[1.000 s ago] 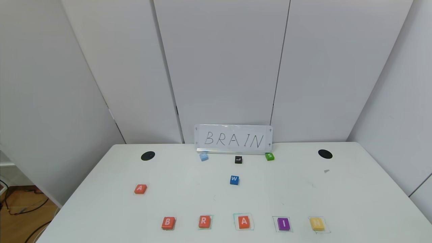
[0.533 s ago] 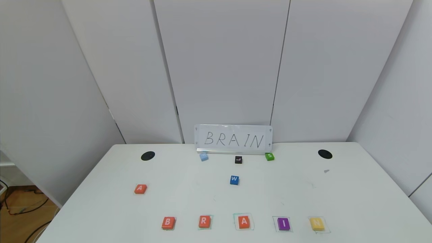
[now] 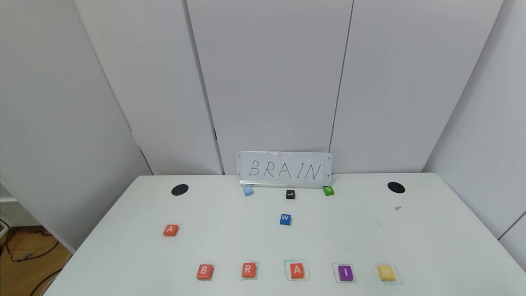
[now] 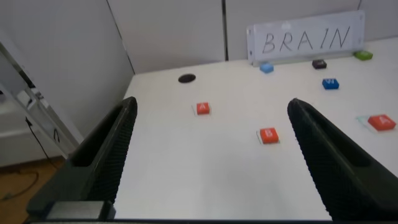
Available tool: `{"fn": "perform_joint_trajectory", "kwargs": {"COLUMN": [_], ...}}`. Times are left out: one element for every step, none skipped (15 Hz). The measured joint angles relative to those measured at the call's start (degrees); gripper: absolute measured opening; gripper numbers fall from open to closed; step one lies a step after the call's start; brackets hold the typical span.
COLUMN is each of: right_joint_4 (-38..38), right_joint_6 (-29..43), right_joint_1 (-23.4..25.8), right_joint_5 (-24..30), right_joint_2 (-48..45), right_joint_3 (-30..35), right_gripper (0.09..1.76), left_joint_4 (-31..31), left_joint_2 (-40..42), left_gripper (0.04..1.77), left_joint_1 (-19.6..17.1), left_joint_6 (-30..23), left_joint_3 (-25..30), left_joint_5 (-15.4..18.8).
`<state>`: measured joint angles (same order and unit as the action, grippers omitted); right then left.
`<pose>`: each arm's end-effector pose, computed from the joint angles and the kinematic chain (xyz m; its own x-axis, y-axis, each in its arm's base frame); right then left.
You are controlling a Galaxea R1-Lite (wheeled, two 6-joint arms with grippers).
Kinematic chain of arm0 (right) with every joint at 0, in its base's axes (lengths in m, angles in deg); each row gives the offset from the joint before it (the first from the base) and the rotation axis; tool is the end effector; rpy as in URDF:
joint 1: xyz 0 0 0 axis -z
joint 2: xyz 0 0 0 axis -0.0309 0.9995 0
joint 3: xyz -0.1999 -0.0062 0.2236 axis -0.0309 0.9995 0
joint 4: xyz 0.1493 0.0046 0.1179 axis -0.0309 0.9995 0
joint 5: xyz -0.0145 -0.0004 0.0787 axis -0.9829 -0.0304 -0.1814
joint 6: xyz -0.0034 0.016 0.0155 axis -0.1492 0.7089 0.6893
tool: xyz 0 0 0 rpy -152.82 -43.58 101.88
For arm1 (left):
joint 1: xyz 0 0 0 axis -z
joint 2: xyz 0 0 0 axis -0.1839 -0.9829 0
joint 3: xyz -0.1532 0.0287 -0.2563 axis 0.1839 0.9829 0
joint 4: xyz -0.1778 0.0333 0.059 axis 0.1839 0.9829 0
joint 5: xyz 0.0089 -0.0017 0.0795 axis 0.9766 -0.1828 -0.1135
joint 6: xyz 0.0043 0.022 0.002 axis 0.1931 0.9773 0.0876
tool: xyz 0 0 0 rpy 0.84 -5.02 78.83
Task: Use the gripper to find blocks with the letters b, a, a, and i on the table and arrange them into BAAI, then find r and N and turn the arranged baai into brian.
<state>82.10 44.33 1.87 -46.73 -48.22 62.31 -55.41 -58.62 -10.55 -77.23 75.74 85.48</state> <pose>-0.0241 -0.0004 0.0855 0.9970 -0.0232 0.0743 0.0283 0.9973 -0.0678 -0.0291 -0.0002 0.0959 0.9968 -0.0101 0.0790 0.0003 0.9924 0.1233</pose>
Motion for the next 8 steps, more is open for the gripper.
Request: {"fn": "perform_joint_trajectory", "kwargs": {"right_joint_4": [3.99,7.17,7.3,7.44,7.41,7.41,7.41,7.41], "right_joint_6": [0.4,0.93,1.23,1.26,1.28,1.28,1.37,1.37], "right_joint_1": [-0.02,-0.07,-0.12,-0.15,-0.17,-0.17,-0.17,-0.17], "right_joint_5": [1.74,2.16,2.18,2.18,2.21,2.21,2.23,2.24], "right_joint_2": [0.0,0.0,0.0,0.0,0.0,0.0,0.0,-0.05], "right_joint_3": [0.3,0.13,-0.26,-0.3,-0.39,-0.41,-0.41,-0.41], "right_gripper": [1.71,1.71,1.71,1.71,1.71,1.71,1.71,1.71], "left_joint_4": [1.66,1.87,1.84,1.77,1.84,1.82,1.77,1.55], "left_joint_2": [0.0,0.0,0.0,0.0,0.0,0.0,0.0,0.0], "left_gripper": [1.72,1.72,1.72,1.72,1.72,1.72,1.72,1.72], "left_joint_1": [0.0,0.02,0.05,0.02,0.05,0.05,0.05,0.05], "left_joint_6": [-2.49,-4.41,-4.96,-5.06,-4.61,-4.72,-5.4,-5.69], "left_joint_3": [2.1,2.82,3.21,3.4,3.54,3.54,3.64,3.67], "left_joint_5": [-0.02,-0.35,-0.54,-0.4,-0.05,-0.02,-0.43,-0.49]}}
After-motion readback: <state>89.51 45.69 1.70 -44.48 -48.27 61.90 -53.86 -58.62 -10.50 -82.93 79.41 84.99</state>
